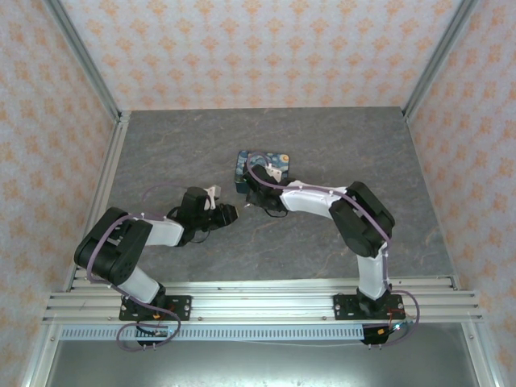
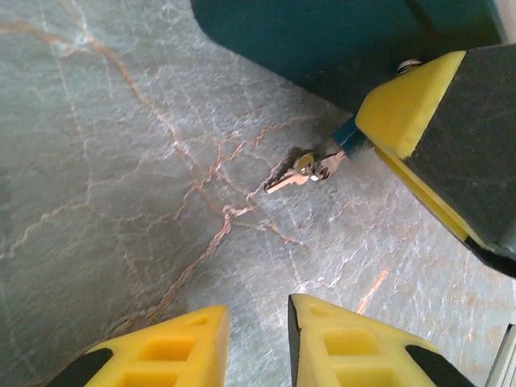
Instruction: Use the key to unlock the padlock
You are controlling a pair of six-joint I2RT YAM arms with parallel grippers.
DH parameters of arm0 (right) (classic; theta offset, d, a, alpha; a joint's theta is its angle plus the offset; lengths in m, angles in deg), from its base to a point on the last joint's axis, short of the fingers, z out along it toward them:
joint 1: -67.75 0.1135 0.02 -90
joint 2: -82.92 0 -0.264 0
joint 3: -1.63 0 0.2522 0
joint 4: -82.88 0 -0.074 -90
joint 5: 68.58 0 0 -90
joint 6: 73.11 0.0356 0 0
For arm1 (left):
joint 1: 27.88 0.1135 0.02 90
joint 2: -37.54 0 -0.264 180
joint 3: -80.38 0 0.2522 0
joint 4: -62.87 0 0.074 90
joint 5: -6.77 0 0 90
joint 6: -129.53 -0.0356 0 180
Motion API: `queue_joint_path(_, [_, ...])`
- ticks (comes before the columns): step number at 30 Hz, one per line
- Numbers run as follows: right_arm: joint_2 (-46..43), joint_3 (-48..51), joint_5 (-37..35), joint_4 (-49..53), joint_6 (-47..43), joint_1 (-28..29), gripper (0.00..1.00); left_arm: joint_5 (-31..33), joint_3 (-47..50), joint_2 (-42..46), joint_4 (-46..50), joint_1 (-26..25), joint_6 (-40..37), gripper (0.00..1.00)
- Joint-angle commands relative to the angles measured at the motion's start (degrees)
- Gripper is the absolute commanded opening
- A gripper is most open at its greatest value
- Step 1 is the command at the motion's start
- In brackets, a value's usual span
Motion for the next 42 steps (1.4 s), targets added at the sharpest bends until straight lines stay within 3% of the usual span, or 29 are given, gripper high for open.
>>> queue_joint_path(1, [1.6,-1.9,-3.1,2.5,-1.8,0.5,0.49,1.2,1.1,0.5,0.2,0.8,-1.3,0.26])
queue_joint_path(11, [3.1,-4.0,-4.3,3.3,-4.3,0.6,0.44,1.3,1.9,0.3,-0.1,0.8,-1.5,0.26])
queue_joint_path(18, [3.1,-5.1,-3.3,3.7,-5.7,0.5,0.26,1.5,1.9,0.7,1.2,0.8,-2.2,0.26])
queue_joint_path(28, [3.6,-5.4,-1.7,4.4,-5.8,0.5,0.16,1.9,1.9,2.4,3.3,0.8,-3.0,0.26])
queue_joint_path(33, [2.0,-4.8,0.6,3.1,-5.8,0.2,0.01,1.1,1.5,3.1,2.6,0.8,-2.8,0.26])
queue_joint_path(42, [-2.1,-2.5,8.4,0.2,-1.5,-3.1,0.0,-1.1,-1.1,6.7,0.5,0.8,-7.1,0.35])
